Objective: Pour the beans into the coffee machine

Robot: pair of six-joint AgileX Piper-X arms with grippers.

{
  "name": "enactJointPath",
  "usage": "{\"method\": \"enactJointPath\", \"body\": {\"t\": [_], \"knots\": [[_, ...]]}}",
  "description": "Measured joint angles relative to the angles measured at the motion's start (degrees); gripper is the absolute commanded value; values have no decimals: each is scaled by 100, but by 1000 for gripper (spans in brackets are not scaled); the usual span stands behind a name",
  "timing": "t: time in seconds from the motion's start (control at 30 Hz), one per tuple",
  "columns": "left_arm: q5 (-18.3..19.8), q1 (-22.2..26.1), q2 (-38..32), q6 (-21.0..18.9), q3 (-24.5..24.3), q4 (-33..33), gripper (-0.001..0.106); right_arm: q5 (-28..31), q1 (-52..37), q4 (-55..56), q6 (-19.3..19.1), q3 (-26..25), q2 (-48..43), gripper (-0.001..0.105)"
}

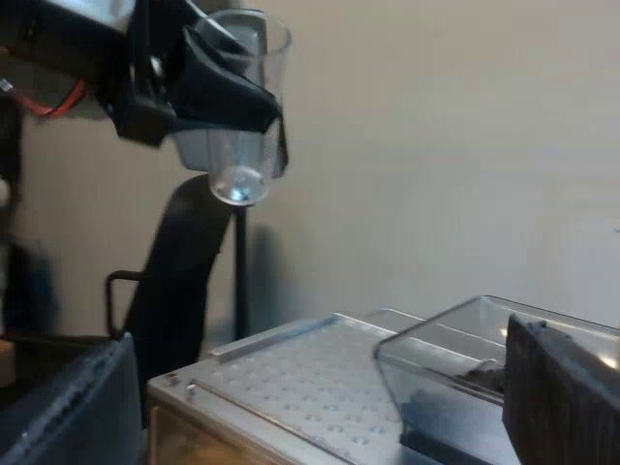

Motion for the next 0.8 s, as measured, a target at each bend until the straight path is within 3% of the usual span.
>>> {"method": "enactJointPath", "body": {"t": [0.13,0.43,0.57,0.67,0.8], "knots": [[311,475,-464,-348,431,55,0,-322,0,357,17,0,0,78],[1936,2485,-1738,-854,2097,21,0,-1208,0,1222,638,4,85,78],[2583,3320,-2325,-1381,3179,-628,0,-1694,0,1240,1002,4,427,78],[2867,3633,-2642,-1686,4019,-984,0,-1807,0,1237,1105,16,810,78],[2979,3929,-2919,-2094,4833,-1397,0,-1835,0,1299,1110,47,1267,78]]}}
